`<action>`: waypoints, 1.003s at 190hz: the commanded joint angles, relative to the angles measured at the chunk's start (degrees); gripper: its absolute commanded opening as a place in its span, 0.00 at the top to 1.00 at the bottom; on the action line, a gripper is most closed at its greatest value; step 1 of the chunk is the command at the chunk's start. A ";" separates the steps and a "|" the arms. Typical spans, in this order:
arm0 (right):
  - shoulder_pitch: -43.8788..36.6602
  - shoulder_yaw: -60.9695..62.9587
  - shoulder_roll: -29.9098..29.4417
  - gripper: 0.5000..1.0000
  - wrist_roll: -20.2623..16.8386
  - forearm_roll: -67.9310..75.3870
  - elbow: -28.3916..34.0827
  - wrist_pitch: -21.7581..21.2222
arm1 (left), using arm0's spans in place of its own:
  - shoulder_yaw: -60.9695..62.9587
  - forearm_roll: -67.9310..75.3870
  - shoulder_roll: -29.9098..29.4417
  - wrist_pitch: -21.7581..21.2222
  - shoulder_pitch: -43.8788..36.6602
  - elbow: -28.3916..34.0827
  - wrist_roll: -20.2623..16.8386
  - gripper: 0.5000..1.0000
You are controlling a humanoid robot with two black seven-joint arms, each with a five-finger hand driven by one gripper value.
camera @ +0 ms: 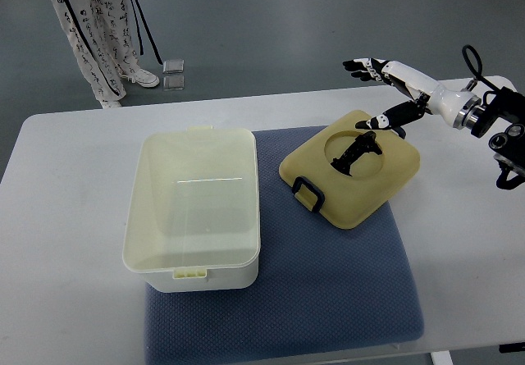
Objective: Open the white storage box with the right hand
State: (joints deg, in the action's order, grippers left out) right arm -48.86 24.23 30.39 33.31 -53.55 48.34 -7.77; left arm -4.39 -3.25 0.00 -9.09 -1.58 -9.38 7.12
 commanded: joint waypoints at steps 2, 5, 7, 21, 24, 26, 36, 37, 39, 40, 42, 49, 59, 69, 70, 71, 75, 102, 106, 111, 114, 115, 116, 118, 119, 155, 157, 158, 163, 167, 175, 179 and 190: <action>0.44 1.43 -0.51 0.15 0.26 9.60 0.00 -1.20 | 0.00 0.00 0.00 0.04 0.00 -0.03 0.00 0.00; 0.70 2.13 -0.60 0.15 0.26 11.70 -0.09 -1.46 | 0.00 0.00 0.00 -0.05 0.00 -0.03 0.00 0.00; 0.70 2.14 -0.60 0.15 0.26 11.71 -0.09 -1.46 | 0.00 0.00 0.00 -0.05 0.00 -0.03 0.00 0.00; 1.49 3.81 -1.21 0.15 0.26 18.74 -0.35 -2.07 | 0.00 0.00 0.00 0.04 0.00 -0.03 0.00 0.00; 1.67 4.24 -1.48 0.15 0.26 20.67 -0.44 -2.07 | 0.00 0.00 0.00 0.04 0.00 -0.03 0.00 0.00; 1.75 4.33 -1.56 0.15 0.26 21.64 -0.53 -2.07 | 0.00 0.00 0.00 -0.05 0.00 -0.03 0.00 0.00; 1.93 5.04 -1.83 0.15 0.17 26.82 -0.70 -1.99 | -0.09 0.00 0.00 -0.05 0.00 -0.03 0.00 0.00; 1.93 5.04 -1.83 0.15 0.17 26.83 -0.70 -1.99 | -0.09 0.00 0.00 -0.05 0.00 -0.03 0.00 0.00; 2.02 5.12 -1.92 0.15 0.17 28.06 -0.79 -1.99 | -0.09 0.00 0.00 0.04 0.00 -0.03 0.00 0.00; 2.11 5.30 -2.00 0.15 0.17 29.02 -0.79 -1.99 | -0.09 0.00 0.00 0.04 0.00 -0.03 0.00 0.00; 2.11 5.39 -2.09 0.15 0.17 30.16 -0.79 -1.99 | -0.09 0.00 0.00 0.04 0.00 -0.03 0.00 0.00; 2.19 5.48 -2.27 0.15 0.09 33.60 -0.97 -1.99 | -0.09 0.00 0.00 0.04 0.00 -0.03 0.00 0.00; 2.19 5.56 -2.36 0.15 -0.09 38.87 -1.58 -1.99 | -0.09 0.00 0.00 -0.05 0.00 0.06 0.00 0.00; 2.28 5.56 -2.71 0.15 -0.35 43.18 -2.55 -1.99 | -0.09 0.00 0.00 -0.05 0.00 0.06 0.00 0.00; 2.28 5.56 -2.80 0.15 -0.44 43.96 -2.72 -2.07 | -0.09 0.00 0.00 0.04 0.00 0.06 0.00 0.00; 2.28 5.56 -2.80 0.15 -0.44 43.97 -2.72 -2.07 | -0.09 0.00 0.00 0.04 0.00 0.06 0.00 0.00; 2.37 5.56 -2.80 0.15 -0.53 45.46 -3.16 -2.07 | -0.09 0.00 0.00 -0.05 0.00 0.06 0.00 0.00; 3.16 5.48 -3.06 0.15 -2.46 52.75 -5.97 -2.25 | 0.00 0.00 0.00 0.04 0.00 0.06 0.00 0.00; 3.34 5.48 -3.15 0.15 -3.07 53.54 -6.24 -2.25 | 0.00 0.00 0.00 0.04 0.00 0.06 0.00 0.00; 3.51 5.48 -3.59 0.15 -3.52 54.16 -6.41 -2.34 | 0.00 0.00 0.00 0.04 0.00 0.06 0.00 0.00; 3.69 5.48 -4.03 0.15 -4.04 54.78 -6.50 -2.34 | 0.00 0.00 0.00 0.04 0.00 -0.03 0.00 0.00; 3.78 5.56 -4.20 0.15 -4.31 54.95 -6.59 -2.34 | 0.00 0.00 0.00 0.04 0.00 0.06 0.00 0.00; 3.78 5.56 -4.20 0.15 -4.31 54.96 -6.59 -2.34 | 0.00 0.00 0.00 0.04 0.00 0.06 0.00 0.00; 3.78 5.56 -4.38 0.15 -4.48 55.22 -6.59 -2.43 | 0.09 0.00 0.00 0.04 0.00 0.06 0.00 0.00; 3.86 5.56 -4.55 0.15 -4.66 55.48 -6.59 -2.43 | 0.00 0.00 0.00 -0.05 0.00 0.06 0.00 0.00; 5.01 5.65 -6.75 0.15 -6.68 59.26 -6.68 -2.16 | 0.00 0.00 0.00 -0.05 0.00 0.06 0.00 0.00; 5.01 5.65 -6.75 0.15 -6.68 59.26 -6.68 -2.16 | 0.00 0.00 0.00 -0.05 0.00 0.06 0.00 0.00; 5.01 5.65 -6.84 0.15 -6.68 59.61 -6.59 -2.16 | 0.00 -0.09 0.00 -0.05 0.00 0.06 0.00 0.00; 5.01 5.56 -6.93 0.15 -6.68 60.23 -6.68 -2.07 | 0.00 0.00 0.00 -0.05 0.00 0.06 0.00 0.00; 5.10 5.56 -7.10 0.15 -6.68 60.76 -6.68 -2.07 | 0.00 0.00 0.00 -0.05 0.00 0.06 0.00 0.00; 5.62 5.65 -8.07 0.14 -6.33 61.90 -6.68 -1.72 | 0.00 0.00 0.00 0.04 0.00 0.06 0.00 0.00; 5.80 5.74 -8.68 0.14 -6.07 62.16 -6.68 -1.46 | 0.00 0.00 0.00 -0.05 0.00 0.06 0.00 0.00; 5.89 6.00 -9.74 0.14 -5.63 62.25 -6.85 -1.46 | 0.00 0.00 0.00 -0.05 0.00 0.06 0.00 0.00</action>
State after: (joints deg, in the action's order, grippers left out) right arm -43.45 29.87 22.56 26.85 7.70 41.65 -9.60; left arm -4.38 -3.25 0.00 -9.10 -1.58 -9.33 7.12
